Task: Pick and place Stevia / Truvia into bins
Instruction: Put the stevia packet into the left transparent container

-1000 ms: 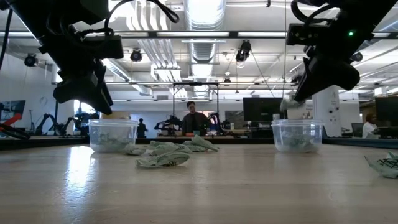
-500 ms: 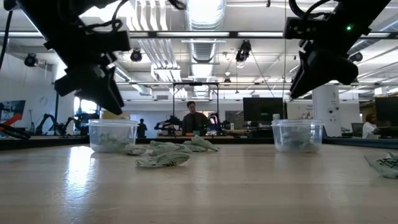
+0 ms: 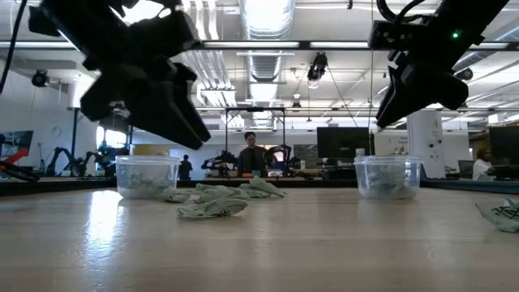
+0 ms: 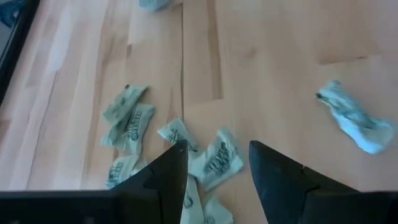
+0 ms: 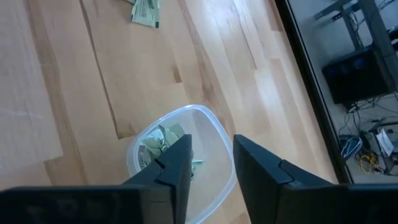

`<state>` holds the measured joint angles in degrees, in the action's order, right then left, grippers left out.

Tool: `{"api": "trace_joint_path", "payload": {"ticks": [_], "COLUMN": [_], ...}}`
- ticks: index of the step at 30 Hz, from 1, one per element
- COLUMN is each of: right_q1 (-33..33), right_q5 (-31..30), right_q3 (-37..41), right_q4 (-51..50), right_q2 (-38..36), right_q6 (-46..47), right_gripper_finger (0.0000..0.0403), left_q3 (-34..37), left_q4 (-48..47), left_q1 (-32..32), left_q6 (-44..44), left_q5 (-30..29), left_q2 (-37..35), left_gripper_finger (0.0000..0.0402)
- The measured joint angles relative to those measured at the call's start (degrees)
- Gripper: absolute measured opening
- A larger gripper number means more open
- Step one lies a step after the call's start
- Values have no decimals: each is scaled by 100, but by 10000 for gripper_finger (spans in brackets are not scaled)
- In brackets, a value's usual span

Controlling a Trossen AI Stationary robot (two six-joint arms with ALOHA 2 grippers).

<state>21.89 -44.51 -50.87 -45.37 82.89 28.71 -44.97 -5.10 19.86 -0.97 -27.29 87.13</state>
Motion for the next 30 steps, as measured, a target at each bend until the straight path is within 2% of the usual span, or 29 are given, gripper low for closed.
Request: {"api": "trace_joint_path", "payload": {"ticks": [6, 15, 30], "right_q1": [0, 0, 0], "right_q5": [10, 17, 17], "right_q3": [9, 18, 42], "right_q4": [100, 134, 159], "right_q2": [0, 0, 4], "right_q6": [-2, -2, -2], "right_gripper_finger": [100, 96, 86], "left_q3": [2, -14, -20], "left_q4": [142, 411, 652], "left_q1": [-199, -427, -536], "left_q6": [37, 30, 24], "left_q5": [82, 569, 622], "left_q2": [450, 849, 1177], "left_gripper_finger": [154, 154, 146]}}
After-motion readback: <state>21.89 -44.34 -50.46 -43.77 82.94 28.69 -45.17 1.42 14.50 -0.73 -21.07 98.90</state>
